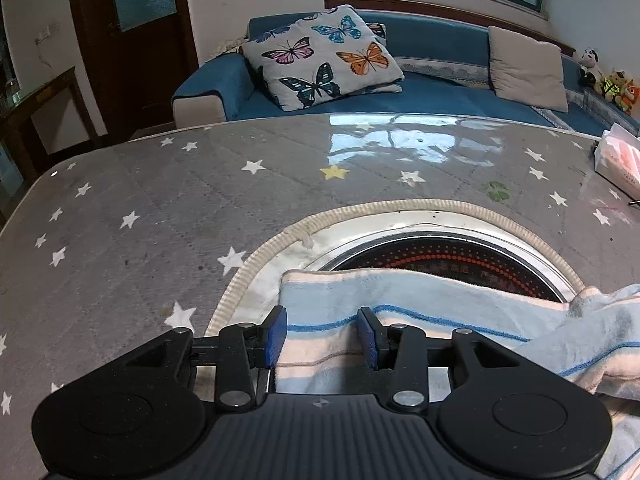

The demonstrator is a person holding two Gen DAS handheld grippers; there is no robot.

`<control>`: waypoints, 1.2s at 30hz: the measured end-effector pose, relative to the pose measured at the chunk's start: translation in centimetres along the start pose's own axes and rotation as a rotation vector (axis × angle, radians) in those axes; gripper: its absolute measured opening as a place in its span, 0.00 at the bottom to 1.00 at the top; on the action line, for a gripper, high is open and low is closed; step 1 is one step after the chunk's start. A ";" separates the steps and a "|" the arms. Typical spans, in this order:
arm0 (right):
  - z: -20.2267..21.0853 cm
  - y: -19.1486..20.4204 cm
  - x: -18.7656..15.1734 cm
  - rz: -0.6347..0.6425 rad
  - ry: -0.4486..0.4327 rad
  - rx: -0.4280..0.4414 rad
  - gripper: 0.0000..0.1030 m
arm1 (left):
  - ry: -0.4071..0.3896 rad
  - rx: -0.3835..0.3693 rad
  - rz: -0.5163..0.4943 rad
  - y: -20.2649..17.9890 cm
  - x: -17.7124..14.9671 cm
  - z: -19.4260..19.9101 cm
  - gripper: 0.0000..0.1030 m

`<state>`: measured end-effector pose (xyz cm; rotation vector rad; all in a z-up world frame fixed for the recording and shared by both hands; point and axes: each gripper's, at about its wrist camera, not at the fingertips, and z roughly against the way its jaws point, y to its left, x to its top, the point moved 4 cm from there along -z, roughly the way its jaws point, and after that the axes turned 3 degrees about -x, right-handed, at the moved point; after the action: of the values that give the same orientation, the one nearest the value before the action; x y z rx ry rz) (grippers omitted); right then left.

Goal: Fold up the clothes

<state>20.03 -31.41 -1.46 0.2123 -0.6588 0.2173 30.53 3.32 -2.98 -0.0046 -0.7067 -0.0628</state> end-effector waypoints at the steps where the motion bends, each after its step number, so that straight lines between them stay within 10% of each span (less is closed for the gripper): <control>1: -0.1 0.2 -0.7 0.016 0.017 -0.006 0.15 | 0.003 0.001 -0.001 0.0 0.0 -0.1 0.41; 9: 1.7 -2.4 0.2 -0.061 -0.033 -0.037 0.17 | 0.011 -0.012 -0.013 0.0 -0.2 -0.9 0.36; 19: -2.0 -7.0 2.7 -0.342 0.005 0.015 0.29 | -0.012 -0.033 -0.072 -0.8 -0.1 -0.8 0.03; 24: -3.6 -5.6 4.2 -0.307 -0.024 0.026 0.04 | -0.052 -0.027 -0.040 0.4 0.5 0.3 0.02; 36: -2.8 -2.7 10.3 -0.149 -0.195 -0.016 0.02 | -0.162 0.043 0.085 7.1 3.3 3.4 0.00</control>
<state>30.31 -31.93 2.49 0.2684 -0.8339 0.0479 31.22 10.34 1.90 0.0016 -0.8687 0.0350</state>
